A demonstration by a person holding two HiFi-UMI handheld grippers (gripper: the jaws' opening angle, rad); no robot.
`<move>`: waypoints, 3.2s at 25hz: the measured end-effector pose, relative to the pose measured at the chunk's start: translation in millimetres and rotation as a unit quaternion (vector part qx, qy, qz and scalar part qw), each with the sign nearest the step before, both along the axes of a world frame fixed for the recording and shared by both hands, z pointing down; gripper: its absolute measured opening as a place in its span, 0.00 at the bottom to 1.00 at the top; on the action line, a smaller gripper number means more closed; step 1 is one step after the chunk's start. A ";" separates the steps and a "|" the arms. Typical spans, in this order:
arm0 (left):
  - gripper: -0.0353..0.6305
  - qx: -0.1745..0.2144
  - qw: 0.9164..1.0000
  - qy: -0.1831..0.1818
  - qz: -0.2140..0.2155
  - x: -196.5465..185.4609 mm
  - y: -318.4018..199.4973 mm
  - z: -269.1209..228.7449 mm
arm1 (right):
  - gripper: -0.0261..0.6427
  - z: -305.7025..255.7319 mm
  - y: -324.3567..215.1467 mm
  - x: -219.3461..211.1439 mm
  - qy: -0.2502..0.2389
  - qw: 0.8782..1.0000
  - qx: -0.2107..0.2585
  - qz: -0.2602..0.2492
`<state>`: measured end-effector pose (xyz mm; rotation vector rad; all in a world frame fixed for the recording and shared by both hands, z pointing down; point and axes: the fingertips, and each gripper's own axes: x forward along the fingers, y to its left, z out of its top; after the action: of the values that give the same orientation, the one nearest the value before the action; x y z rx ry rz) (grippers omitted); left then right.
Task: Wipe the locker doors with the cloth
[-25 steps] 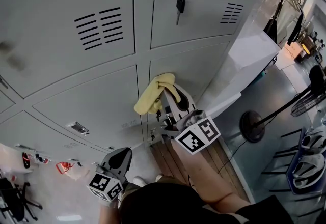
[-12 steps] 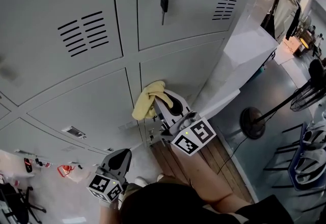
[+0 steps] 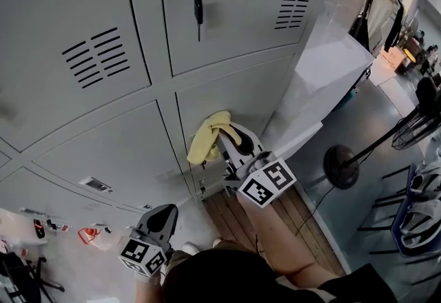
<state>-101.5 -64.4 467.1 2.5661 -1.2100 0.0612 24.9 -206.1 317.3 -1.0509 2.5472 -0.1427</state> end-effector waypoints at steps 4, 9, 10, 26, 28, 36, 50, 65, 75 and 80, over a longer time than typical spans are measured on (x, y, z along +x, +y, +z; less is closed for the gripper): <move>0.06 0.001 1.000 0.000 0.000 4.3 -3.1 0.9 | 0.12 2.7 -8.5 18.7 -0.002 1.000 -0.001 0.013; 0.06 0.000 1.000 0.000 0.001 12.5 -8.8 2.0 | 0.12 4.9 -20.6 46.6 -0.014 0.999 -0.007 0.031; 0.06 0.000 1.000 0.000 0.002 14.6 -10.0 2.4 | 0.12 5.3 -23.4 52.8 -0.016 0.999 -0.009 0.035; 0.06 -0.007 1.000 -0.005 0.008 34.8 -22.8 6.1 | 0.12 11.9 -55.8 127.6 -0.047 0.995 -0.029 0.088; 0.06 -0.008 1.000 -0.007 0.008 36.2 -23.4 5.0 | 0.12 16.0 -59.0 134.9 -0.048 0.994 -0.033 0.095; 0.06 -0.012 1.000 -0.009 0.006 36.7 -22.8 8.7 | 0.12 38.7 -67.8 154.7 -0.058 0.989 -0.064 0.117; 0.06 -0.018 1.000 -0.010 0.006 23.5 -15.7 14.3 | 0.12 73.3 -58.1 129.7 -0.047 0.987 -0.104 0.114; 0.06 -0.019 1.000 -0.001 0.008 -2.5 -3.2 14.8 | 0.12 77.9 -27.9 56.1 -0.038 0.990 -0.109 0.077; 0.06 -0.021 1.000 0.007 0.016 -8.4 -3.4 19.3 | 0.12 79.8 -12.3 16.6 -0.013 0.993 -0.105 0.044; 0.06 -0.023 1.000 0.006 0.019 -7.2 -6.5 20.6 | 0.12 90.0 -8.3 5.1 0.001 0.994 -0.109 0.020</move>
<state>-108.8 -70.9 487.8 2.5465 -1.1414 0.0815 30.0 -214.4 407.3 -1.1796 2.5549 -0.4164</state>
